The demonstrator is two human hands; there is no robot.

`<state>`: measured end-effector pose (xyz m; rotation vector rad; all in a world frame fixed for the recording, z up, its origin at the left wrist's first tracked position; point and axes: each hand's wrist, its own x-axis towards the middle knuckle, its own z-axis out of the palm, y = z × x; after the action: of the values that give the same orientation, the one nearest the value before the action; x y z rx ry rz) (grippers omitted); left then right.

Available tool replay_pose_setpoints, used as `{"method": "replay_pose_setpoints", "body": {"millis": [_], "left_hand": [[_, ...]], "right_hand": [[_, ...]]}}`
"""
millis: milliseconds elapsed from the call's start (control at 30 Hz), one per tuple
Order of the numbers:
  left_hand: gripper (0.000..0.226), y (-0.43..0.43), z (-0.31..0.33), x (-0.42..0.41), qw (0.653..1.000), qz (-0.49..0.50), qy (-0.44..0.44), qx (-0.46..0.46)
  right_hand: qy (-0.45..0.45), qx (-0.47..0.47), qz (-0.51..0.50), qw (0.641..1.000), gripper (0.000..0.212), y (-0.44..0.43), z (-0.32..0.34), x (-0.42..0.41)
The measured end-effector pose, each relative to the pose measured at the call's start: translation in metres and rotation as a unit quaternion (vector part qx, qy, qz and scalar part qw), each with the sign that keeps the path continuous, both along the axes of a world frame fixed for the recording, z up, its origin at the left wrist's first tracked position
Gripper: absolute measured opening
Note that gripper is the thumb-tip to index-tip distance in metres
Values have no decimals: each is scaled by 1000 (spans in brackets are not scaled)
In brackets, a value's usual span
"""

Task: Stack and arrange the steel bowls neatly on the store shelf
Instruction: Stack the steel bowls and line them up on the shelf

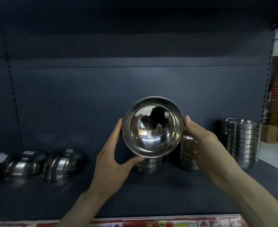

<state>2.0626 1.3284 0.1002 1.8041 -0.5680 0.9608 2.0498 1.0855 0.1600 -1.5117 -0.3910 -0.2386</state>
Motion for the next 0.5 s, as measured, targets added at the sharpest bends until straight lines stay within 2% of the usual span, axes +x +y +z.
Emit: {"method": "replay_pose_setpoints", "body": {"millis": [167, 300, 500], "left_hand": [[112, -3, 7, 1, 994, -93, 28, -59], [96, -5, 13, 5, 981, -155, 44, -105], [76, -10, 25, 6, 971, -170, 65, -158]], "right_hand": [[-52, 5, 51, 997, 40, 8, 0, -1], [-87, 9, 63, 994, 44, 11, -5, -1], [-116, -16, 56, 992, 50, 12, -11, -1]]}}
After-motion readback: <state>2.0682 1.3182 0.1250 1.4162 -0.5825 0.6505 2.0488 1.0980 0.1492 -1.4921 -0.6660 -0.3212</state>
